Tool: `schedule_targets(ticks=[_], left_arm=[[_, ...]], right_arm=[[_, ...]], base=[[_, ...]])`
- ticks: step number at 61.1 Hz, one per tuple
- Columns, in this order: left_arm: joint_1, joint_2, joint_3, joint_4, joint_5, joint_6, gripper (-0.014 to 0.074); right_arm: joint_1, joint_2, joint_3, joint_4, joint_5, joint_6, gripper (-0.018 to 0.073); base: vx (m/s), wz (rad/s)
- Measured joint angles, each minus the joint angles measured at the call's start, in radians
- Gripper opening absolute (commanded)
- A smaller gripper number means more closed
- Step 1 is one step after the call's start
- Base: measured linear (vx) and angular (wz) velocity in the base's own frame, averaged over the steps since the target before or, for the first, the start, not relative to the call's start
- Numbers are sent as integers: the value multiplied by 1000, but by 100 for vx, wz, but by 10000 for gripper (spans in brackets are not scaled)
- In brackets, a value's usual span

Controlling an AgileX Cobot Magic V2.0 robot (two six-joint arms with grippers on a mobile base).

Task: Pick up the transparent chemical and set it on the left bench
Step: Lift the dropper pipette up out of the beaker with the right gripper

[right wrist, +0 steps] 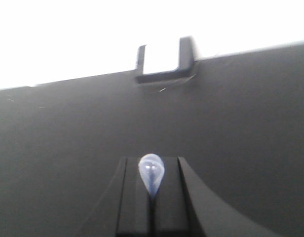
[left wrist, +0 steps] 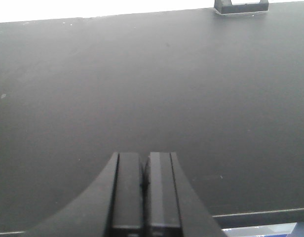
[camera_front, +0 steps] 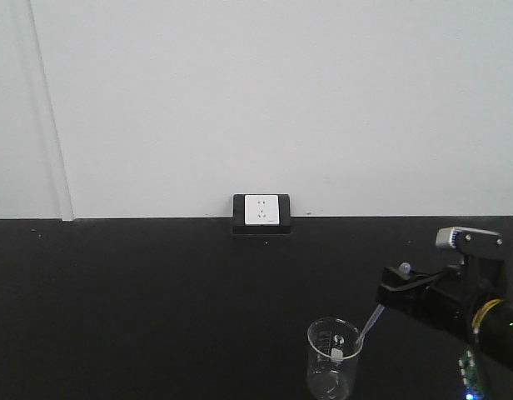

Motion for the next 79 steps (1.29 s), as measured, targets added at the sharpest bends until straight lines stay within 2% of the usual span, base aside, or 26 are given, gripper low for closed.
schedule_targets(ticks=[7,15,25,33,41,60,79], left_arm=[[0,0,0,0,0,0,-3],[0,0,0,0,0,0,-3],[0,0,0,0,0,0,-3],[0,0,0,0,0,0,-3],[0,0,0,0,0,0,-3],[0,0,0,0,0,0,-3],[0,0,0,0,0,0,-3]], right_arm=[[0,-170,1,-113,181,11,-3],[9,-346,1,-212,352,90,-3],[99,-516,41,-244,524,114,-3],[206,-630,132,-243,583,108,-3],[256,-720,173,-239,642,108,-3],[264,-838,176,-236,695,108,-3],[264,-848,176,-236,700,108,-3]], base=[[0,0],[0,0],[0,0],[0,0],[0,0],[0,0],[0,0]])
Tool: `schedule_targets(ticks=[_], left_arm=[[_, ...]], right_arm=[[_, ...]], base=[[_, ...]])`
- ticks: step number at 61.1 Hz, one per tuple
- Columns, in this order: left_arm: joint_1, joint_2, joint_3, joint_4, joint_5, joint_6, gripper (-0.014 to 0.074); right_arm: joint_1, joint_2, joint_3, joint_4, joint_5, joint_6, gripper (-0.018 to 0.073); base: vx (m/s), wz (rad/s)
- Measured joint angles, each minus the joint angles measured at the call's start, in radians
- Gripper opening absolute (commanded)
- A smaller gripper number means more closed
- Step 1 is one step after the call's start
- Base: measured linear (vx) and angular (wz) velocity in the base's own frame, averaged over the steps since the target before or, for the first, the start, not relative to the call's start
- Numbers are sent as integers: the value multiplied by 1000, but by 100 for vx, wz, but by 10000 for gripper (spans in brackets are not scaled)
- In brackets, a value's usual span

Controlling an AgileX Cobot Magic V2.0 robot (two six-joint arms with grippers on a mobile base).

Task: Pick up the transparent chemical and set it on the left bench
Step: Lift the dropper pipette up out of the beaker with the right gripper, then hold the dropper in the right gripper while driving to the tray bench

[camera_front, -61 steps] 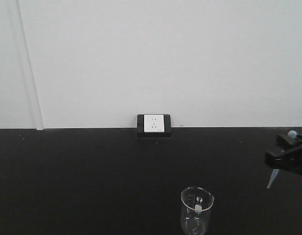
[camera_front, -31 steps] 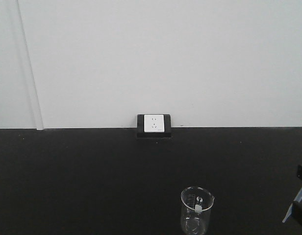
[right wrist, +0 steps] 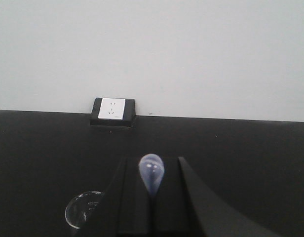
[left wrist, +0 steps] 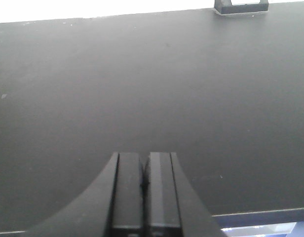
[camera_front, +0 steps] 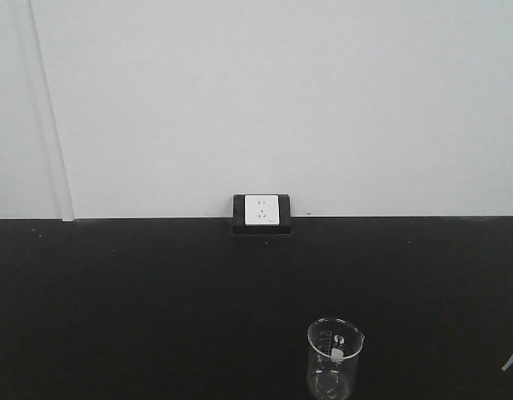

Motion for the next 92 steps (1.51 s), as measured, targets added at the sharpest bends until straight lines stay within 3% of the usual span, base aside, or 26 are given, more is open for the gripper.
schedule_targets(ticks=[43,92], left_arm=[[0,0,0,0,0,0,-3],[0,0,0,0,0,0,-3]], right_arm=[[0,0,0,0,2,0,-3],[0,0,0,0,3,0,-3]], base=[[-4,-2],[-29,0]])
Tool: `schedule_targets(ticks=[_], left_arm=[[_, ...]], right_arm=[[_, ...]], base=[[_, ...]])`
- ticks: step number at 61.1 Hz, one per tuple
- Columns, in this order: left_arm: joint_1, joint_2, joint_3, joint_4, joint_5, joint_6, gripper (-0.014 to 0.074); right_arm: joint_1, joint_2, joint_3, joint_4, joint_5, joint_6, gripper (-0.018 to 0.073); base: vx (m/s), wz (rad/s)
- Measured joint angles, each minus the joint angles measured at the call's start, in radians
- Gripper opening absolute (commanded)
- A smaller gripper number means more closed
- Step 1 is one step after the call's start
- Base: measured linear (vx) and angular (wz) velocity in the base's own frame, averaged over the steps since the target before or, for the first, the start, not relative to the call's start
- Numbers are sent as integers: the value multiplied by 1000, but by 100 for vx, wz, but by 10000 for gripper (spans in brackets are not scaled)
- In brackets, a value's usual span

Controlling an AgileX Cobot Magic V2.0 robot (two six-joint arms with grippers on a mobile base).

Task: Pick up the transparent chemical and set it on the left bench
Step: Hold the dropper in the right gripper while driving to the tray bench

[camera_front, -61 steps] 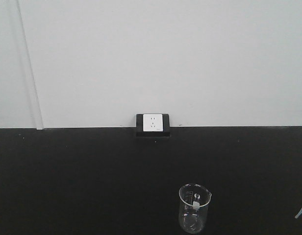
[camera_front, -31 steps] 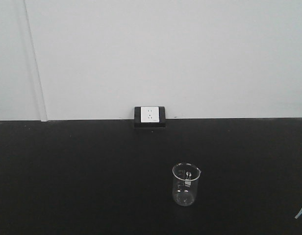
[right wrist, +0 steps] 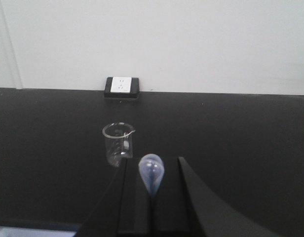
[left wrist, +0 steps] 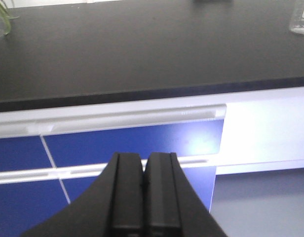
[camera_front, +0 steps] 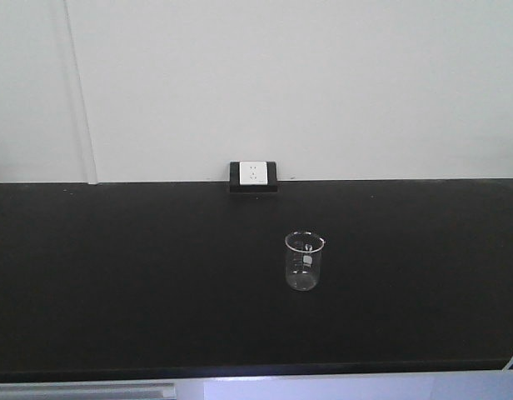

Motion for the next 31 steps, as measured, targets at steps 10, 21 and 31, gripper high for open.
schedule_targets(ticks=[10,21,31], left_arm=[[0,0,0,0,0,0,-3],[0,0,0,0,0,0,-3],[0,0,0,0,0,0,-3]], right_arm=[[0,0,0,0,1,0,-3],[0,0,0,0,1,0,-3],[0,0,0,0,1,0,-3]], base=[[-36,17],[-34,39],[-32,56]])
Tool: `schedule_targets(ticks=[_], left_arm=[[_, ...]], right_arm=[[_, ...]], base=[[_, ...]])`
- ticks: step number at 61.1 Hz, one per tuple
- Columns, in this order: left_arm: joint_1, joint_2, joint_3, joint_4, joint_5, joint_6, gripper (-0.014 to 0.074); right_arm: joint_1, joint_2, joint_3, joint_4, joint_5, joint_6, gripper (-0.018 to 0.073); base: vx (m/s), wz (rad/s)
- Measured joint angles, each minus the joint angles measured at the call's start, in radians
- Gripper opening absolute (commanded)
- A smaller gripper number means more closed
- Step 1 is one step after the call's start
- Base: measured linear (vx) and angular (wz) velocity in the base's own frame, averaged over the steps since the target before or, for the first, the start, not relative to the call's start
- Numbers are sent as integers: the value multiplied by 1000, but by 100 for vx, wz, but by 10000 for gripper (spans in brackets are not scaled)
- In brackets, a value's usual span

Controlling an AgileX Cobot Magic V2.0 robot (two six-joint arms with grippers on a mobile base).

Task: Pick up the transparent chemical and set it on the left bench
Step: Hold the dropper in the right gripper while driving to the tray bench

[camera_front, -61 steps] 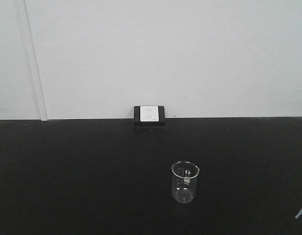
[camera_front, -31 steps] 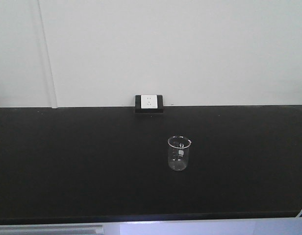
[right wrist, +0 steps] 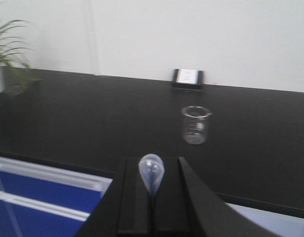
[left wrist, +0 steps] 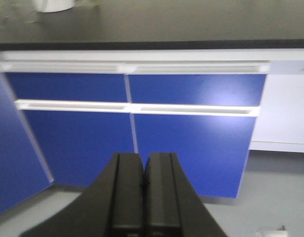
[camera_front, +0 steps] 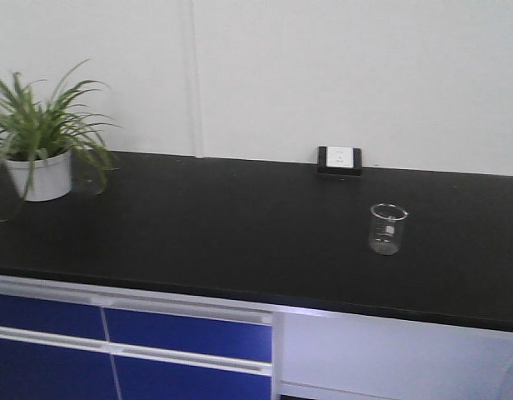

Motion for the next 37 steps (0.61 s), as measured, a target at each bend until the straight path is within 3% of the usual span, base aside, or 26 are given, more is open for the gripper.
schedule_targets(ticks=[37], left_arm=[[0,0,0,0,0,0,-3]], right_arm=[[0,0,0,0,0,0,-3]], base=[[-27,55]])
